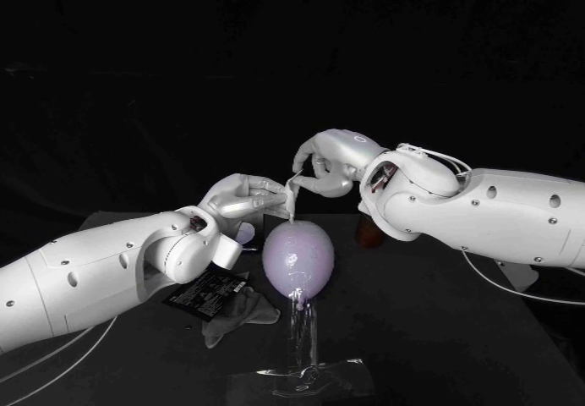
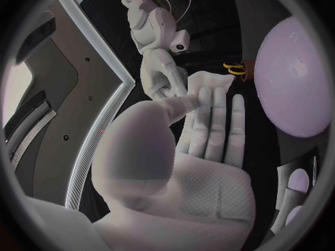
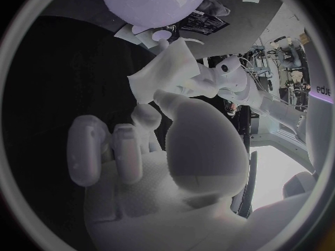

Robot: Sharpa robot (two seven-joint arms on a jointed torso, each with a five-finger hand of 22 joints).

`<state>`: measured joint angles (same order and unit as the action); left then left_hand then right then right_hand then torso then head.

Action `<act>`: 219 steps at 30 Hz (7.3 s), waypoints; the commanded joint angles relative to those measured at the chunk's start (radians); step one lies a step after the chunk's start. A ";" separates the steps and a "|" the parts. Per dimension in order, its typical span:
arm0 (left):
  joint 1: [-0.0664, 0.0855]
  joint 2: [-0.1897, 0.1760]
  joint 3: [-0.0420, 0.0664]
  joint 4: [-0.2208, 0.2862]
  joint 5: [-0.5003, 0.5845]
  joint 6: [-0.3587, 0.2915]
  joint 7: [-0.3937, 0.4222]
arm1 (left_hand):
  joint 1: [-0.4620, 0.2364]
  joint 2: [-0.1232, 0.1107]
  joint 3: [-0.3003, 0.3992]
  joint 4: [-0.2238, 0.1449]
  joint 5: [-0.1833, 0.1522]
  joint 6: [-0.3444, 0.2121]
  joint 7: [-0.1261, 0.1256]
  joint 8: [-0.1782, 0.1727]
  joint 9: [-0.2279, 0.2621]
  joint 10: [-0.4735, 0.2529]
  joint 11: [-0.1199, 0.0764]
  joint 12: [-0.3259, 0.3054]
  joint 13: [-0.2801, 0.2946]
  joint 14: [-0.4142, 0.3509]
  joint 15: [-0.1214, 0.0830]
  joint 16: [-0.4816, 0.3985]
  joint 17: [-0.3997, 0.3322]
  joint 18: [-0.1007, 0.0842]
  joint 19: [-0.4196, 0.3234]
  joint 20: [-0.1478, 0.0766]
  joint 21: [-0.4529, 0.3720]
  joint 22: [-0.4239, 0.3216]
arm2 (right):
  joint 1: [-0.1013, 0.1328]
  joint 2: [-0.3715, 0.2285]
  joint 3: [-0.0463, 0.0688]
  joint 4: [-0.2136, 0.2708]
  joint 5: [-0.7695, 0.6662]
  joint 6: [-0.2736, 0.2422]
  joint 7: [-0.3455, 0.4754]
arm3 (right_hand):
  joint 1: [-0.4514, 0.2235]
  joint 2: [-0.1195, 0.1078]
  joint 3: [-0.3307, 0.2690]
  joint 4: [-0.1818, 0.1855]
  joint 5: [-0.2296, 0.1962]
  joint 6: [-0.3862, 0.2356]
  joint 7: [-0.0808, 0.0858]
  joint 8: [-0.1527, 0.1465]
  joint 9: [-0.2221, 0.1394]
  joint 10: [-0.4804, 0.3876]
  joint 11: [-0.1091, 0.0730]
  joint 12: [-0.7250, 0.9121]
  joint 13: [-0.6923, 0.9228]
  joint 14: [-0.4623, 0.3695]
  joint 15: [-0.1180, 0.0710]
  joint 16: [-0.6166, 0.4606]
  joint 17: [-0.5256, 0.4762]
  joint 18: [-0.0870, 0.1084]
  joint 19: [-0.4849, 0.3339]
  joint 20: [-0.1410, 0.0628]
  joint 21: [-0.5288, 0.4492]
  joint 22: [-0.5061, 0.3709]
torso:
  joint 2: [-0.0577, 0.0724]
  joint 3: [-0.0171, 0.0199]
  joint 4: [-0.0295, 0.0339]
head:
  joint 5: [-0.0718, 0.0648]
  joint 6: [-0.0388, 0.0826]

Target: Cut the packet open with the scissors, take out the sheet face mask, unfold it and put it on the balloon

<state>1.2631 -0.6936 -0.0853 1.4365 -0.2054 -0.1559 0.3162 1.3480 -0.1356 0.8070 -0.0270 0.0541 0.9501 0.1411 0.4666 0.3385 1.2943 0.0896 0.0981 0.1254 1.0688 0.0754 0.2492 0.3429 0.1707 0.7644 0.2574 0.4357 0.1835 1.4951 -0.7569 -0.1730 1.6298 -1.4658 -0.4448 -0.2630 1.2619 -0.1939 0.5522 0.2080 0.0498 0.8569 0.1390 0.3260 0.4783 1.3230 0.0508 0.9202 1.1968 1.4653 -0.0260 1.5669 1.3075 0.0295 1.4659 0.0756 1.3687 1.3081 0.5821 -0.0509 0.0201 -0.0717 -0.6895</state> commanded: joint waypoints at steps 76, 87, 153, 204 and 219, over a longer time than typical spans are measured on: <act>0.001 -0.008 0.000 0.021 0.077 0.001 -0.050 | -0.109 -0.002 0.031 -0.064 0.205 0.003 -0.001 0.005 0.301 -0.003 -0.004 0.044 0.069 0.020 -0.005 0.002 0.040 0.005 -0.083 -0.004 0.182 0.116 | -0.086 -0.002 -0.009 0.084 0.634 -0.220 0.063 | 0.101 0.099 -0.173 0.028 0.000 0.179 -0.057 -0.006 -0.006 0.135 -0.044 0.387 0.221 0.106 -0.026 0.004 0.263 -0.014 0.074 -0.013 0.130 0.242 | 0.001 -0.0002 0.0005 | 0.013 0.000; 0.001 -0.008 0.000 0.022 0.077 0.003 -0.051 | -0.110 -0.002 0.030 -0.064 0.204 0.003 -0.001 0.005 0.302 -0.003 -0.004 0.044 0.070 0.020 -0.005 0.002 0.040 0.005 -0.084 -0.004 0.184 0.117 | -0.087 0.000 -0.009 0.083 0.622 -0.235 0.076 | 0.180 0.128 -0.099 -0.043 -0.001 0.194 -0.075 0.047 0.029 0.151 -0.062 0.408 0.233 0.106 -0.044 0.004 0.263 -0.019 0.084 -0.033 0.154 0.249 | 0.000 -0.0002 -0.0001 | 0.012 -0.001; 0.001 -0.022 0.000 0.017 0.068 0.001 -0.109 | -0.114 0.003 0.029 -0.060 0.203 -0.002 0.003 0.005 0.320 -0.009 -0.002 0.050 0.082 0.018 -0.004 0.003 0.045 0.009 -0.089 -0.006 0.213 0.134 | -0.109 -0.110 -0.009 0.133 0.666 -0.286 0.213 | 0.157 0.120 -0.047 -0.070 -0.001 0.184 -0.078 0.092 0.060 0.167 -0.065 0.431 0.246 0.106 -0.046 0.004 0.263 -0.024 0.093 -0.037 0.176 0.255 | 0.001 0.0000 0.0008 | 0.008 -0.002; 0.000 0.024 -0.002 -0.073 0.201 0.173 -0.080 | 0.191 0.053 -0.806 0.317 0.001 -0.486 0.076 0.027 0.126 -0.508 0.104 0.009 -0.058 -0.400 0.116 -0.190 -0.112 -0.028 -0.149 0.034 -0.249 -0.124 | -0.090 -0.130 0.000 0.185 0.710 -0.309 0.292 | 0.153 0.117 -0.038 -0.079 -0.001 0.178 -0.078 0.097 0.065 0.168 -0.065 0.432 0.248 0.106 -0.047 0.004 0.263 -0.024 0.094 -0.038 0.178 0.256 | 0.000 0.0000 -0.0002 | 0.001 0.013; -0.010 0.026 -0.002 -0.115 0.332 0.270 0.011 | -0.013 0.109 -0.903 0.324 -0.006 -0.468 0.075 0.037 0.064 -0.484 0.115 0.027 -0.060 -0.379 0.116 -0.183 -0.128 -0.032 -0.204 0.035 -0.289 -0.126 | -0.056 -0.114 0.008 0.139 0.796 -0.329 0.296 | 0.153 0.116 -0.035 -0.083 -0.001 0.177 -0.078 0.100 0.067 0.168 -0.065 0.432 0.248 0.106 -0.047 0.004 0.263 -0.025 0.095 -0.038 0.181 0.256 | 0.000 -0.0009 0.0009 | -0.016 0.037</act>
<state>1.2543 -0.6722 -0.0883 1.3252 0.0680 0.0492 0.2731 1.3429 -0.0282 -0.0910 0.2994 0.0524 0.4753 0.1557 0.4990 0.4037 0.8048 0.2001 0.1219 0.0663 0.6831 0.1896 0.0607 0.2130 0.1535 0.5638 0.2901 0.1530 0.0585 1.4353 -0.8747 -0.1662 1.7751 -0.7104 -0.7613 0.0179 1.4172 -0.0833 0.5107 0.1253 0.0463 1.0284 0.0604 0.4215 0.4965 1.4608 -0.0049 1.3504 1.3077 1.4665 -0.0640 1.5666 1.3073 0.0139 1.4655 0.0432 1.5470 1.3080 0.5817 -0.0520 0.0211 -0.0842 -0.6585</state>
